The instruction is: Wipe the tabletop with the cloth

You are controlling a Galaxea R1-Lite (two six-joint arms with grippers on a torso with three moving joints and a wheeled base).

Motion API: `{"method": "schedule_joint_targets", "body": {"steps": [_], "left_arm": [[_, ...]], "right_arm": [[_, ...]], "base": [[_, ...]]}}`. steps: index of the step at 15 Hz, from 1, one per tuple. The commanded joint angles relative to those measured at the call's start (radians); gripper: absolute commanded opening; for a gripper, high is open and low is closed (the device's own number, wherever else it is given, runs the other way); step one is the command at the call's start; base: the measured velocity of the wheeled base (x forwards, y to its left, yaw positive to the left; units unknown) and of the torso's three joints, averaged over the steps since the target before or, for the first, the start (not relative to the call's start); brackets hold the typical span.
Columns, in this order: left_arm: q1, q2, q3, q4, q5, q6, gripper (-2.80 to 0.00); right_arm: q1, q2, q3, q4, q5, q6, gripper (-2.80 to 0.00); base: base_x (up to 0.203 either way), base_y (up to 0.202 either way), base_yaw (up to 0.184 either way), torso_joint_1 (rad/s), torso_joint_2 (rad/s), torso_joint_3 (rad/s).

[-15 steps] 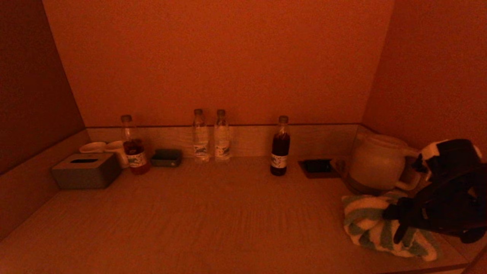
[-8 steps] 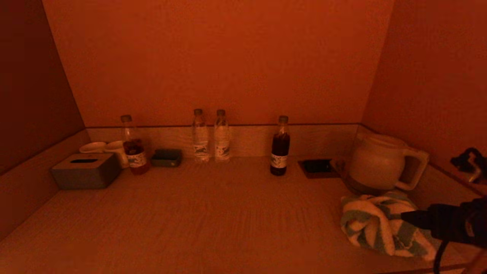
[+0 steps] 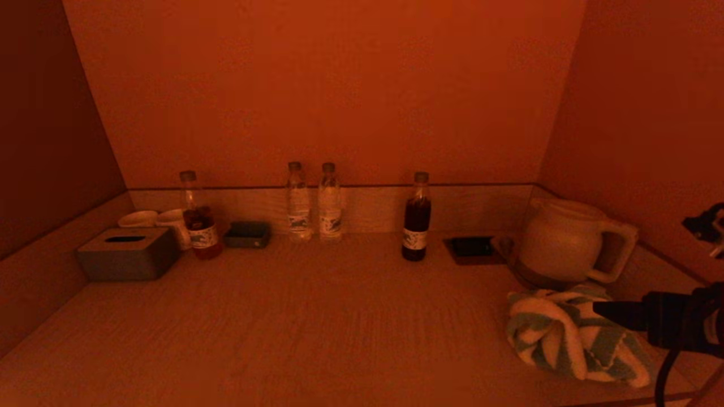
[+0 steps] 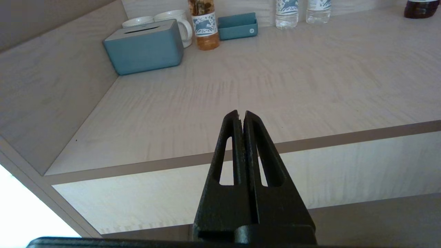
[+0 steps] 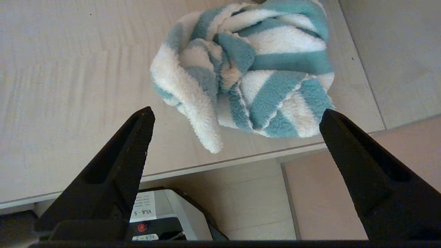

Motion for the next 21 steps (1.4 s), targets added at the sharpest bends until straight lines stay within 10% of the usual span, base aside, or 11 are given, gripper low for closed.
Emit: {"method": "schedule_joint_targets", "body": {"steps": [1,6,7,21], "left_arm": [[0.000,0.000,0.000,0.000,0.000,0.001,-2.80],[-0.001,0.000,0.000,0.000,0.001,0.001,-2.80],[0.000,0.000,0.000,0.000,0.001,0.001,-2.80],[-0.001,0.000,0.000,0.000,0.001,0.001,-2.80]], "right_arm": [[0.001,0.030,0.000,-0.022,0.110,-0.001,0.00],[0.026,-0.057,0.037,-0.021,0.148,-0.005,0.00],[0.037,-0.104,0.047,-0.018,0.147,-0.014,-2.80],[0.056,-0.614,0.134,0.079,0.134,-0.101,-2.80]], "base": [[0.000,0.000,0.000,0.000,0.00,0.000],[0.000,0.000,0.000,0.000,0.00,0.000],[0.000,0.000,0.000,0.000,0.00,0.000],[0.000,0.000,0.000,0.000,0.00,0.000]]}}
